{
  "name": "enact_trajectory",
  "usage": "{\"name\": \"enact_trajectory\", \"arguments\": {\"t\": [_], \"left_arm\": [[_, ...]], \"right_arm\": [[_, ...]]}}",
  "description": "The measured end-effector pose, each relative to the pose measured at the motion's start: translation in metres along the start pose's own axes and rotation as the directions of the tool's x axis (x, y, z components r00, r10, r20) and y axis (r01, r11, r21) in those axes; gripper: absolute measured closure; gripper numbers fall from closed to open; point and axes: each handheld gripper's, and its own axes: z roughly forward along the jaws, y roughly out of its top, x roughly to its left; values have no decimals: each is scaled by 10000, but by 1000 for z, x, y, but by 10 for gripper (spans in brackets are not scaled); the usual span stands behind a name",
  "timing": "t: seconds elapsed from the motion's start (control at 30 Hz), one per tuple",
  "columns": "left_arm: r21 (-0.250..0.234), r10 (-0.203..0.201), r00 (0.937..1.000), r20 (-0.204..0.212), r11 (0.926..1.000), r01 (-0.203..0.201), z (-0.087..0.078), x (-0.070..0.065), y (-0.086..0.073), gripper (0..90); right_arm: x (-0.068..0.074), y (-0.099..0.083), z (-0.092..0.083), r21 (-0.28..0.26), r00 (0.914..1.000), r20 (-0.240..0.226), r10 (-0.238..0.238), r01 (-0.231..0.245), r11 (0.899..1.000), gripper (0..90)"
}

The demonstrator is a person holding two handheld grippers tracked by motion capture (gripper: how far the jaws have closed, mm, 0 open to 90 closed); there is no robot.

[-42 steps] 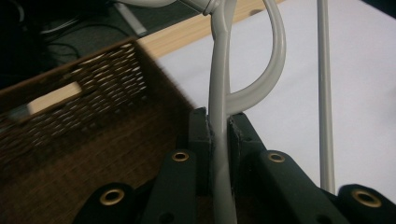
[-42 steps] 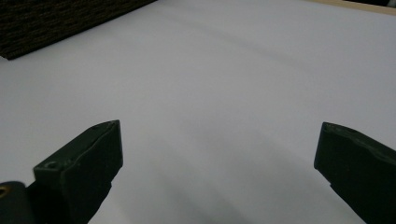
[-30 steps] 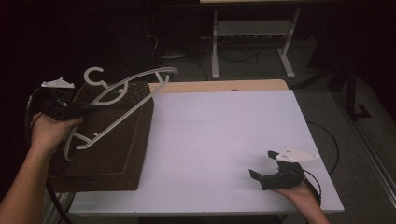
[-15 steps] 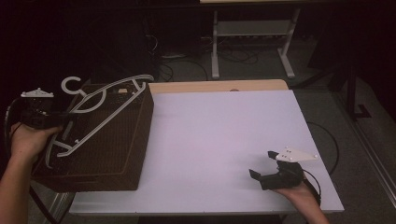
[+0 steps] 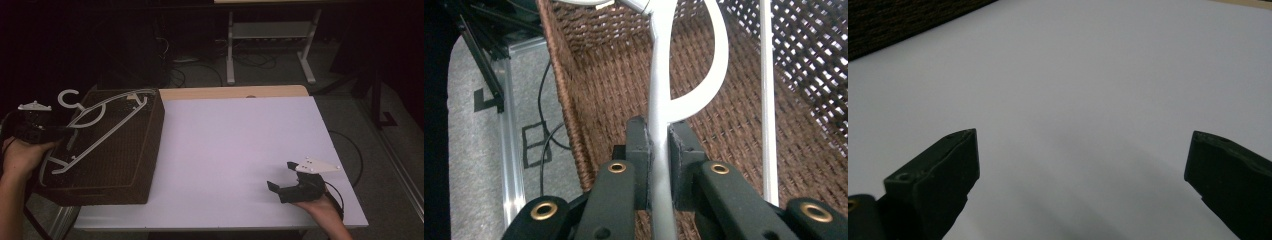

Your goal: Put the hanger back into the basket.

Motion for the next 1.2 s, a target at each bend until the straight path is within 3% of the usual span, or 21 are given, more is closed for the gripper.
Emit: {"name": "enact_trajectory", "arguments": {"t": [0.27,0.33,0.67,0.87,0.97,1.13,1.2], "left_arm": [[131,32,10000,88,9999,-33,12,-1,-5,794],[41,-133,9998,119,9999,133,12,1,-6,660],[-657,-384,9963,773,9969,436,11,-6,0,413],[-1255,-528,9888,1396,9896,706,15,-18,9,260],[-1552,-458,9860,1602,9853,709,16,-26,13,226],[-2167,-507,9772,2060,9715,961,15,-41,20,167],[-2205,-302,9760,2157,9722,788,14,-45,21,156]], "right_arm": [[0,0,0,8,10000,-11,8,-8,10000,7],[0,0,0,-3,10000,-4,-1,1,10000,7],[0,0,-1,-23,10000,32,0,0,10000,7],[-2,0,-3,-154,9999,90,129,-127,9998,7],[-3,0,-3,-179,10000,73,57,-55,9998,7],[-4,1,-3,-159,10000,56,19,-18,9999,7],[-4,2,-3,-155,10000,49,8,-8,9999,7]]}}
